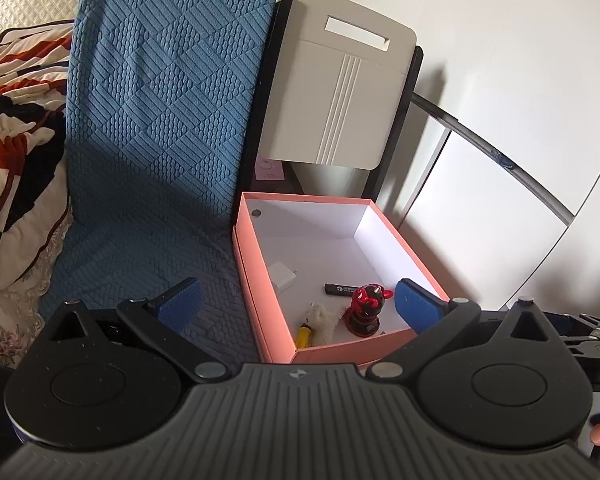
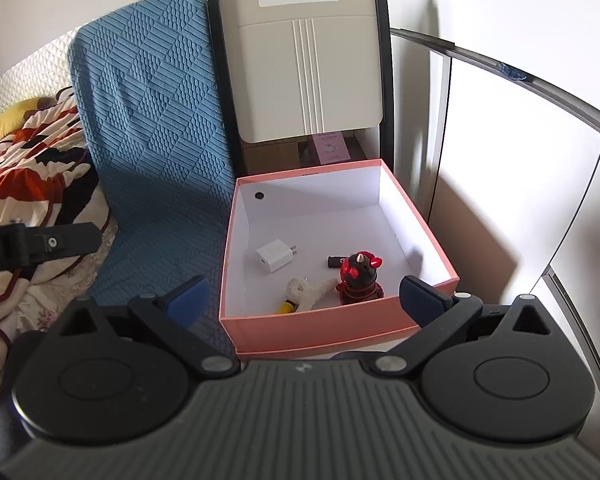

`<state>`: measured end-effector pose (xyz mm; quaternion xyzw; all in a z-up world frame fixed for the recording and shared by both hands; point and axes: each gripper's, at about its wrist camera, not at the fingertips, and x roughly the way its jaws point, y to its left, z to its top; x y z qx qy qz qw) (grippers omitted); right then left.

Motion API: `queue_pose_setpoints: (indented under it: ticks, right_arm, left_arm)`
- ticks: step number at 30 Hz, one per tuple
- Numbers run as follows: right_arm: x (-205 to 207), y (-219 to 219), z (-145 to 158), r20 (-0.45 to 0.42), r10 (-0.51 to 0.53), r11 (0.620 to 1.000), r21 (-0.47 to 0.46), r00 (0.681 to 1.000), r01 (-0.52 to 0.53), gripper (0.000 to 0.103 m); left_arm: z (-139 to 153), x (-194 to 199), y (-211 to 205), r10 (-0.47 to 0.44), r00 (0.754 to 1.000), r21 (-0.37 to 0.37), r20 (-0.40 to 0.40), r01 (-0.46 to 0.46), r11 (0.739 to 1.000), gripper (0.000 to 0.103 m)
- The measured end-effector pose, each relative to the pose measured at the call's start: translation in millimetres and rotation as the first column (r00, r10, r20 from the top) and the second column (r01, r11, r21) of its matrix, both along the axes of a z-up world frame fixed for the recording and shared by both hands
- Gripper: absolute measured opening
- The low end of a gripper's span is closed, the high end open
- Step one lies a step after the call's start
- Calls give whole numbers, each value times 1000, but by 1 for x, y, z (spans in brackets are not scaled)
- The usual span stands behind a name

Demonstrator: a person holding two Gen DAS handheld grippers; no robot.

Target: Organize rigid objects

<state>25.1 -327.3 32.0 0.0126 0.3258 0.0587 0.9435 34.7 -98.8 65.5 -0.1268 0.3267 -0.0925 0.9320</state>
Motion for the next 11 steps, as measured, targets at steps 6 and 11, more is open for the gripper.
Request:
queue_pose_setpoints:
  ticks: [6,11]
  right_arm:
    - [-8,0,-2,4,-13,1000,-6,1000,13,103]
    - [-12,2,1,10,-6,1000,-17,1000,7,103]
  left_arm:
    - [-2,-6,2,0,1000,-1,-7,0,1000,103]
    - [-1,-9,4,4,1000,-22,-3,-4,1000,103]
